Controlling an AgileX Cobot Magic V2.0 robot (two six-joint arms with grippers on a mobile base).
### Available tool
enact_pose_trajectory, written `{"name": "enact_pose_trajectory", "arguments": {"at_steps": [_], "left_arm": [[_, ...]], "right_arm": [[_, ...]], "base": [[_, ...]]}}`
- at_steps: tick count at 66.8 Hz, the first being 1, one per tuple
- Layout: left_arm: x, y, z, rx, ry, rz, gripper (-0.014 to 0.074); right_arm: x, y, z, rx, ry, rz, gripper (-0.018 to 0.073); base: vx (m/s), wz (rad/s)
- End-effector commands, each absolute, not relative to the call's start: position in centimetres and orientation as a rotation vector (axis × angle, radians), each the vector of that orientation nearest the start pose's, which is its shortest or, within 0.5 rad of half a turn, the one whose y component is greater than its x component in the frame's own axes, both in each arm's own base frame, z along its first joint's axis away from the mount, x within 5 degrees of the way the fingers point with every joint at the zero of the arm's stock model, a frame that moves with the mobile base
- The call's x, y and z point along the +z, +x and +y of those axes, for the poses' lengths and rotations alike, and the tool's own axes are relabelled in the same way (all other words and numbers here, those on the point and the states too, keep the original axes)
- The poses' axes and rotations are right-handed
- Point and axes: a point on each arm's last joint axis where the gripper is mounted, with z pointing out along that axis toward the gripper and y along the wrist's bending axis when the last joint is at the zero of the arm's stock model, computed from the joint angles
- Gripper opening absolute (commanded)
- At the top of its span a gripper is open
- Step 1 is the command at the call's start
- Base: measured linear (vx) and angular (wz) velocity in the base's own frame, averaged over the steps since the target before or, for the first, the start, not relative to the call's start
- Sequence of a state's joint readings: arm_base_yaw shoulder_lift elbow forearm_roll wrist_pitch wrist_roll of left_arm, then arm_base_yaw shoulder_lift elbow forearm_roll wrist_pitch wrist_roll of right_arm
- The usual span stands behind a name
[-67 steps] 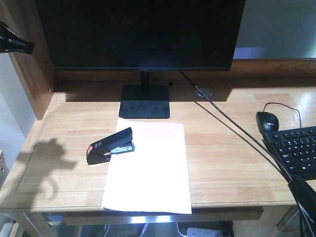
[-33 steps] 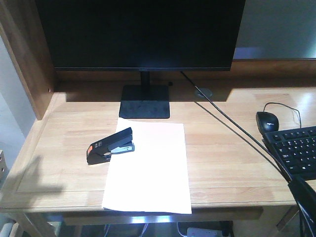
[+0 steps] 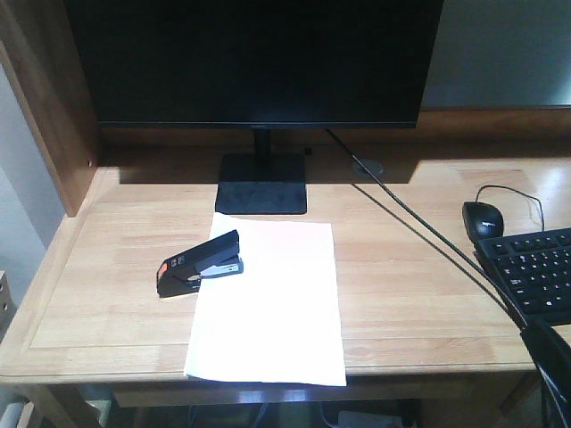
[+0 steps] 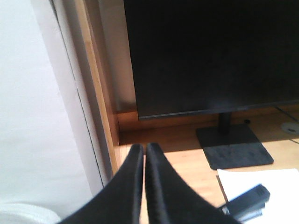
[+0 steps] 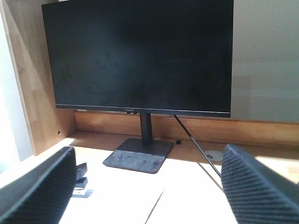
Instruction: Grab stapler and paper to desk for stapling
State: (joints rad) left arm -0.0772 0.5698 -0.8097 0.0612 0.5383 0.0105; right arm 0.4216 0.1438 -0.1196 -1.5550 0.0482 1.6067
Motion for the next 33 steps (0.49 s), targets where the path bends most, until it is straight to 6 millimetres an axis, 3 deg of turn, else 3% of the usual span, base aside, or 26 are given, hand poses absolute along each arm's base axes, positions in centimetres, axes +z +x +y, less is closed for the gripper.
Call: {"name": "enact_pose_trajectory", "arguments": {"at_steps": [1,20,33], "left_arm": [[38.0,8.4,-0.4,0.005,0.093,1.681,-0.0007],[31.0,4.0,-0.1,-0.005,0.087,1.633,-0.0007],[28.5,2.9,0.0,-0.014,0.076,1.555,-0.0007]], "right_arm": [[25.3,6.2,2.2,0.324,-0.24,1.482,0.0588],[25.3,6.2,2.2,0.324,-0.24,1.482,0.0588],[25.3,6.2,2.2,0.324,-0.24,1.482,0.0588]], "base": [[0.0,0.0],[0.0,0.0],[0.0,0.0]]}}
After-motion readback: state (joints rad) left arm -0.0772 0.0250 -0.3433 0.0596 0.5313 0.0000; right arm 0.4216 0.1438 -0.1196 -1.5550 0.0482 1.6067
